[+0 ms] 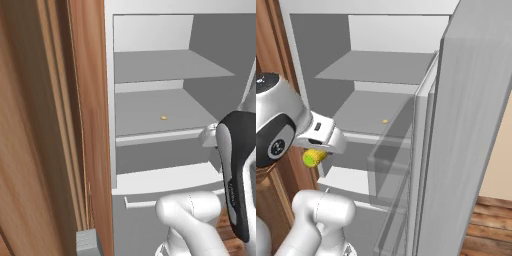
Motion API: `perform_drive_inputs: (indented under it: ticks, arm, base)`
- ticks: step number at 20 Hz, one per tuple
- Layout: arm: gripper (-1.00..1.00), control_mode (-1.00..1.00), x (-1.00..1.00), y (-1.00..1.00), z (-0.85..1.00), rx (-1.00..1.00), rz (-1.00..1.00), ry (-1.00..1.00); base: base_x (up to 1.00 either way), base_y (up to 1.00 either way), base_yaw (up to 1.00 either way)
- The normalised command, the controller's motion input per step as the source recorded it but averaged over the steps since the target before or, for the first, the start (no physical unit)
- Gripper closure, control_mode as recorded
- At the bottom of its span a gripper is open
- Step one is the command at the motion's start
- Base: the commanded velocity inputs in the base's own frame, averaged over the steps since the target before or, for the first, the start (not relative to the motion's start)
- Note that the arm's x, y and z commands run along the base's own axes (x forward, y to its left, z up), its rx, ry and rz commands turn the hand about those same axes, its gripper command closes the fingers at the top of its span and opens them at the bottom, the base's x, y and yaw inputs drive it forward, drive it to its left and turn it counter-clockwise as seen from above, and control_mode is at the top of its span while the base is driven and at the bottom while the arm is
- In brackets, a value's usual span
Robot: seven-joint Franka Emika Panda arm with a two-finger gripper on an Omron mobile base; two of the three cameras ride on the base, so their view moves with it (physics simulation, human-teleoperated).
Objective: Pick corn from the fridge and place it on the plate on the counter.
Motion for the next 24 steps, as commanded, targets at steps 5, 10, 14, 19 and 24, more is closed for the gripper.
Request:
perform_drive_inputs:
  ticks: [5, 10, 14, 19, 24]
  arm:
    - [1.0, -1.0, -0.52, 0.01, 0.0, 0.0, 0.0, 0.0]
    - [1.0, 1.0, 0.0, 0.0, 0.0, 0.0, 0.0, 0.0]
    - [1.0, 1.0, 0.0, 0.0, 0.0, 0.0, 0.0, 0.0]
    - [1.0, 1.0, 0.0, 0.0, 0.0, 0.0, 0.0, 0.0]
    - [1.0, 1.0, 0.0, 0.0, 0.0, 0.0, 0.0, 0.0]
  base:
    - [0.0, 0.0, 0.0]
    - [-0.71, 0.0, 0.0]
    - [-0.91, 0.0, 0.0]
    - [-0.8, 0.0, 0.0]
    - [-0.58, 0.09, 0.0]
